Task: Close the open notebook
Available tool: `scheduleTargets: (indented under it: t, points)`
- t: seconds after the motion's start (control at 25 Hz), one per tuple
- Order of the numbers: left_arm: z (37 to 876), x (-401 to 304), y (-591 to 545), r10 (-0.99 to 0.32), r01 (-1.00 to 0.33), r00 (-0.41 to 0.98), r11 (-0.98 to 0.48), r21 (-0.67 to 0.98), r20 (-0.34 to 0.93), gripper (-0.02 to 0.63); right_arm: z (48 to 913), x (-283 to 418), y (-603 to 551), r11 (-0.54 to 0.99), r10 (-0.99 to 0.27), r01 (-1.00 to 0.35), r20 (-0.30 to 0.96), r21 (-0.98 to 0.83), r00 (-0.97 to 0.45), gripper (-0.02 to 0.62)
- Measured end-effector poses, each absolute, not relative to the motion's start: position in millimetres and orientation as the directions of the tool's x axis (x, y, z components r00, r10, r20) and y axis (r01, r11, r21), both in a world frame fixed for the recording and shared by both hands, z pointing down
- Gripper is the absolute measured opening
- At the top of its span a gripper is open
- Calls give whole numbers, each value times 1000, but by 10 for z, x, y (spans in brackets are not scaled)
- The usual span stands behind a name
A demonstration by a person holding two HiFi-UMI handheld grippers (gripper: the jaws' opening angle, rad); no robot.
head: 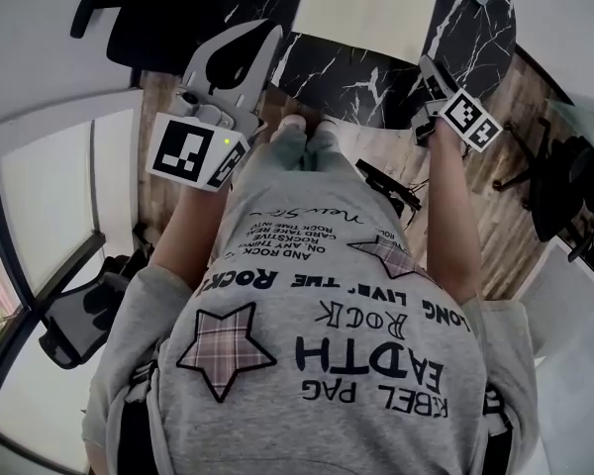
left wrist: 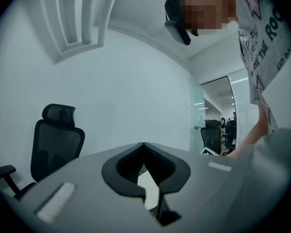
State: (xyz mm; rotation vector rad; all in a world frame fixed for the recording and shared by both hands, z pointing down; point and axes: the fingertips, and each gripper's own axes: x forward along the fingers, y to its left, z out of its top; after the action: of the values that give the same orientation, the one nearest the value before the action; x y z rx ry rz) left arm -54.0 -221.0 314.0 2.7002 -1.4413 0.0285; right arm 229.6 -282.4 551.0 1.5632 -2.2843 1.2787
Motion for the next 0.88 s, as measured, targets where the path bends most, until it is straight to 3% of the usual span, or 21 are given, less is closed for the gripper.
scheduleTargets:
  t: [0.88]
  points:
    - [3139, -681, -2238, -846, -848, 530, -526, 66, 62, 8, 6033, 2254, -3022, -22, -685, -737, 547, -676, -481, 222]
